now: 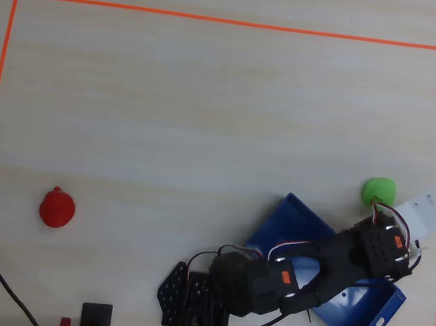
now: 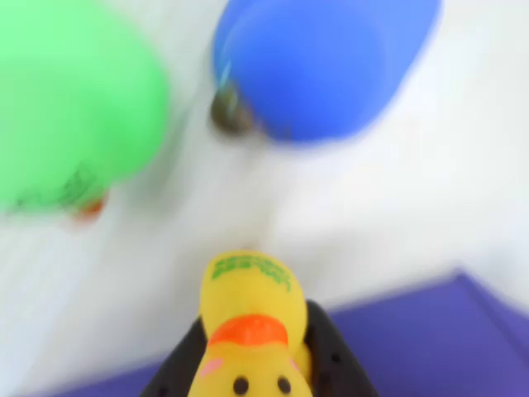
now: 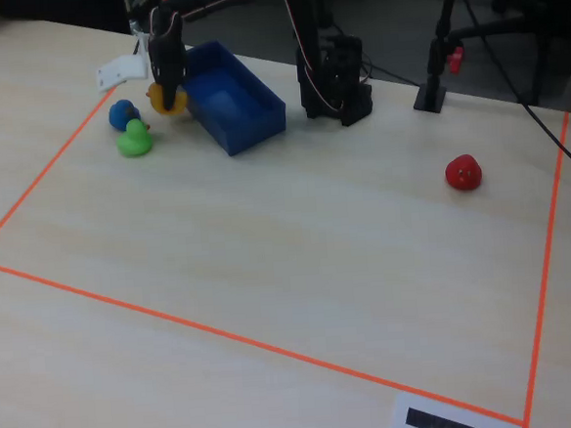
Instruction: Grasp yellow duck and put it into box.
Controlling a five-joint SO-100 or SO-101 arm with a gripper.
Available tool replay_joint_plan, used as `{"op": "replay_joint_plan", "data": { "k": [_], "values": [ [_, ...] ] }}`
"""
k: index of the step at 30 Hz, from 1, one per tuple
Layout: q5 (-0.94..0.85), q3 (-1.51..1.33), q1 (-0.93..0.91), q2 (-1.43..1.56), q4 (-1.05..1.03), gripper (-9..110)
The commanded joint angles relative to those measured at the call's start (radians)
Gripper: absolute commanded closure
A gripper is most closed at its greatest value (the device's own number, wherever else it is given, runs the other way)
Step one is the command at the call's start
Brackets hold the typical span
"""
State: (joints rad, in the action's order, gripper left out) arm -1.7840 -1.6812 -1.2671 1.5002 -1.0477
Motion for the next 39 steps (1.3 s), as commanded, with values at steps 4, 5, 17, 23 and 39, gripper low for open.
{"op": "replay_joint_plan", "data": {
  "k": [4, 5, 17, 23, 39],
  "values": [
    [0.161, -0.098, 0.147, 0.27, -0.14, 101],
    [0.173, -0.11, 0.163, 0.295, -0.149, 101],
    [0.132, -0.35, 0.161, 0.606, -0.155, 101],
    [0.14, -0.503, 0.037, 0.785, -0.023, 101],
    [-0.067, -0.66, -0.281, 0.881, -0.043, 101]
  ]
}}
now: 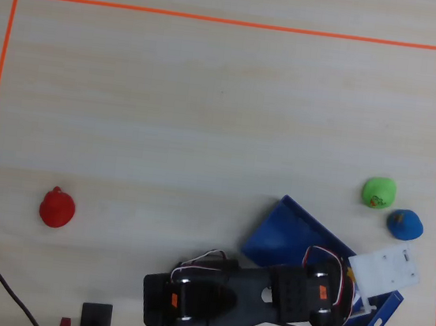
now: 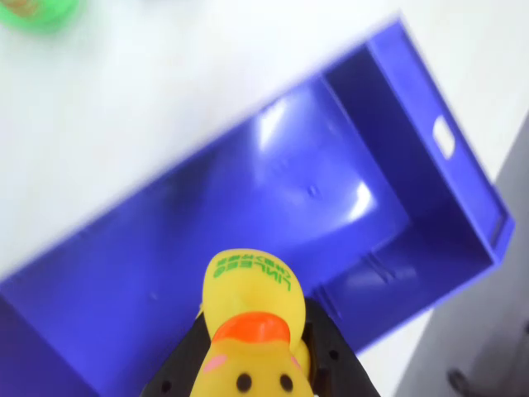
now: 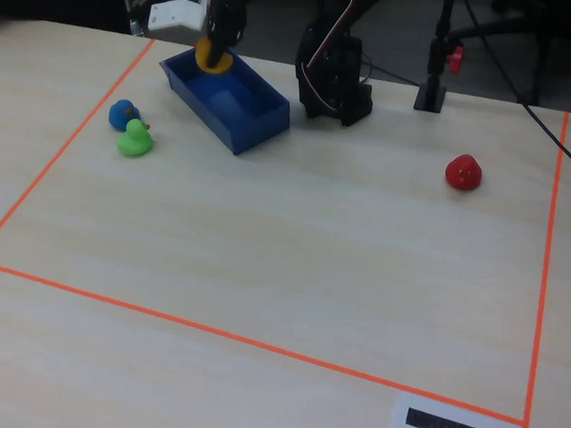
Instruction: Grasp yellow duck and put it into box.
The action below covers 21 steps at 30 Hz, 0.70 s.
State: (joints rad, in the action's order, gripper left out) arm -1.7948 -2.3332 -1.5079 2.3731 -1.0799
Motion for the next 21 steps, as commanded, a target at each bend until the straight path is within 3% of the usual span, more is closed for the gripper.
{"op": "replay_joint_plan", "data": {
  "k": [1, 8, 10, 13, 21],
  "values": [
    [-0.081, -0.015, -0.051, -0.011, -0.015, 101],
    [-0.021, 0.051, -0.026, -0.187, 0.009, 101],
    [0.014, 0.071, -0.005, -0.206, 0.011, 97],
    [0.028, 0.066, 0.017, -0.209, 0.048, 81],
    [0.077, 0.094, 0.034, -0.209, 0.043, 77]
  ]
}}
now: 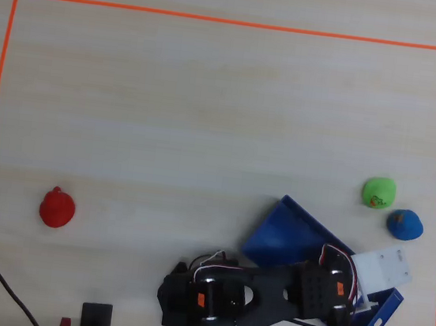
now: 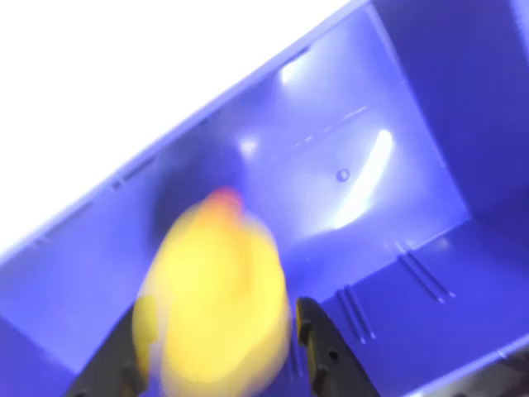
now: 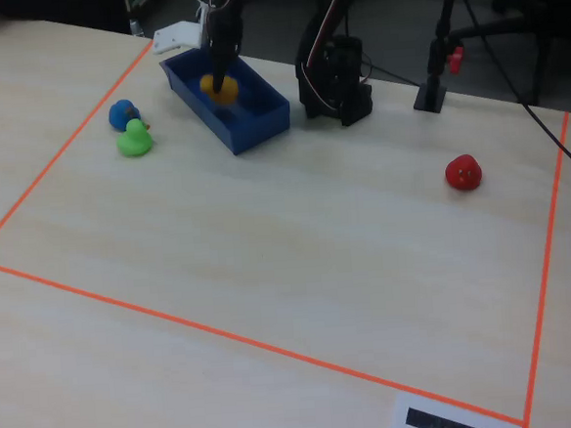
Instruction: Grasp yellow duck and put it into box.
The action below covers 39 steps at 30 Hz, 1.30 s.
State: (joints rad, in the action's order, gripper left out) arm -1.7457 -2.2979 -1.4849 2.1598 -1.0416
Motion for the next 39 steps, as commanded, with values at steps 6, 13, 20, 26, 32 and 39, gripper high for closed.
{"op": "replay_joint_plan", "data": {
  "k": [6, 13, 20, 26, 32, 39],
  "values": [
    [0.055, 0.072, 0.009, 0.011, 0.002, 74],
    [0.304, 0.245, 0.023, 0.025, -0.103, 88],
    [0.48, 0.339, 0.272, 0.175, -0.206, 101],
    [0.472, 0.255, 0.805, 0.321, -0.259, 101],
    [0.387, -0.038, 1.302, 0.506, -0.293, 101],
    [0.229, -0.436, 1.46, 0.822, -0.328, 101]
  ]
}}
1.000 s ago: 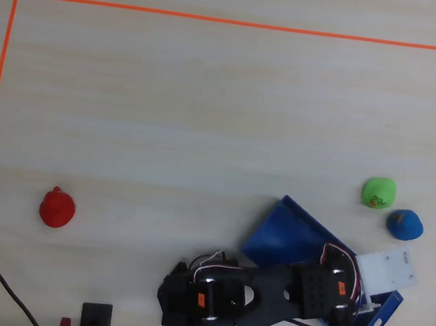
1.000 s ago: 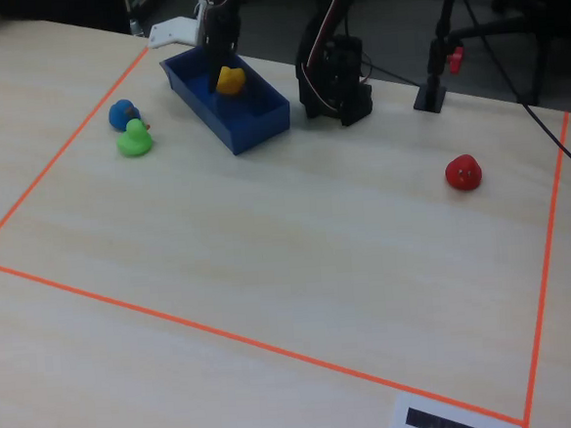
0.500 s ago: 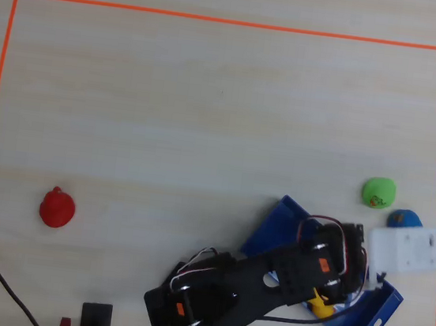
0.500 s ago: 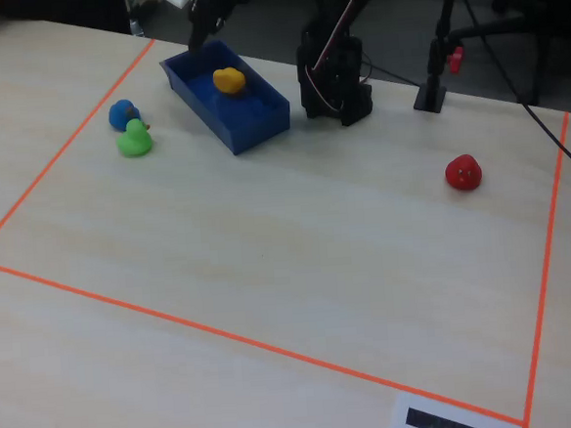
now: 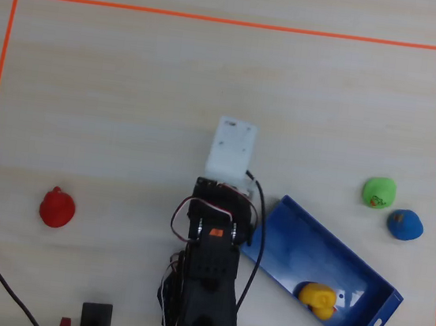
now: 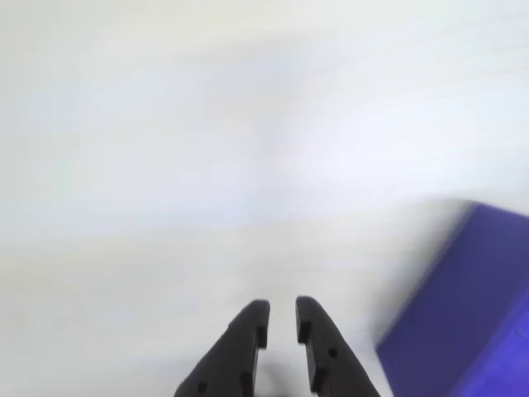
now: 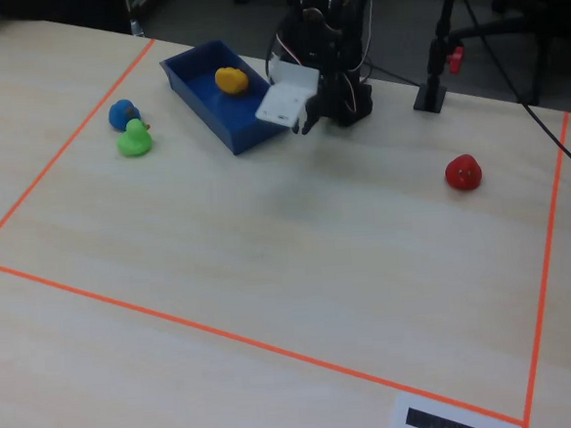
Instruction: Grasp yellow duck and put it into box.
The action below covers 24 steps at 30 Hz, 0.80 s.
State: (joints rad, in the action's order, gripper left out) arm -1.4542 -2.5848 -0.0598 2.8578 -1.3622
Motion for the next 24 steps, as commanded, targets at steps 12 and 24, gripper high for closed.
{"op": "replay_joint_plan", "data": {
  "k": [12, 24],
  "values": [
    [-0.129, -0.431, 0.091, 0.379, -0.014, 101],
    [-0.121, -0.511, 0.086, 0.453, 0.006, 101]
  ]
}}
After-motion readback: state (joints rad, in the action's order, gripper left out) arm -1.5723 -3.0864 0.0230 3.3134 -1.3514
